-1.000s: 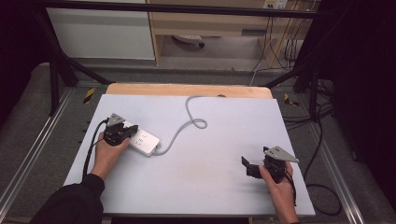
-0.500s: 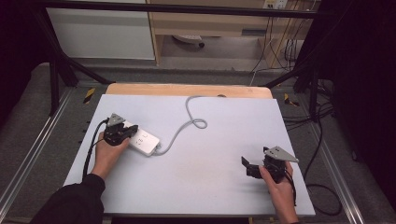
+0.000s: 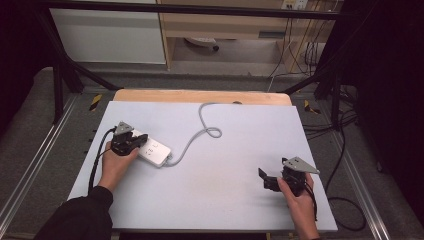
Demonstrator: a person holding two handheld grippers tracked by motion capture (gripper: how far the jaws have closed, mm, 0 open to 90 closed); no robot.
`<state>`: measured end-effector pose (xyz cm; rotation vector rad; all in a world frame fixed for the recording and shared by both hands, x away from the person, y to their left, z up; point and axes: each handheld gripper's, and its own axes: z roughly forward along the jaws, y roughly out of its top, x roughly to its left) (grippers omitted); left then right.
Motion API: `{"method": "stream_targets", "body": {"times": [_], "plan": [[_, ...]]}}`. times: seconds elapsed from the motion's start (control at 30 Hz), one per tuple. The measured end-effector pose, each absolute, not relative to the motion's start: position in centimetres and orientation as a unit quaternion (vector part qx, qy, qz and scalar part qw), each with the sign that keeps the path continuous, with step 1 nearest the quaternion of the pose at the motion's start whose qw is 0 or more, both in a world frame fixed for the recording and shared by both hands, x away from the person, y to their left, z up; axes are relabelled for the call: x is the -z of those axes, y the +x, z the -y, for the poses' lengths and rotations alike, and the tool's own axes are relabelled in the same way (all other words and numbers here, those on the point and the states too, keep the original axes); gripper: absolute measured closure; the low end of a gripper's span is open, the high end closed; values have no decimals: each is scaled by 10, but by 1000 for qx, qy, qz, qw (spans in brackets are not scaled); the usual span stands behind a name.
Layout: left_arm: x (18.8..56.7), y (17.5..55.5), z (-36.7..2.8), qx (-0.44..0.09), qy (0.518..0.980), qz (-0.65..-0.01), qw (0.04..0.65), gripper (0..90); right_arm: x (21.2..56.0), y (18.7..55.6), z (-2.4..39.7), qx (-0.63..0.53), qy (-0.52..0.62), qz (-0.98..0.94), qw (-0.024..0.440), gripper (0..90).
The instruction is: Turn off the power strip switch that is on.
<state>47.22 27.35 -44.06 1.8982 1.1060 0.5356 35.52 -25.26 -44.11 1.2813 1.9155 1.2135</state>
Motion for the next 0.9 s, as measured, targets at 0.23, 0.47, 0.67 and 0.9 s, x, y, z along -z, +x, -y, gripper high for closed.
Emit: {"method": "stream_targets", "body": {"times": [0.23,0.47,0.67,0.9], "plan": [[440,473,-270,-208,765,-437,425,900,441,355,253,-450,474,-709,265,26],[440,472,-270,-227,759,-444,419,900,441,355,254,-450,475,-708,266,26],[441,473,-277,-229,758,-447,416,900,441,355,254,-449,475,-708,266,26],[440,471,-276,-223,756,-449,421,900,441,355,253,-449,474,-709,267,26]]}}
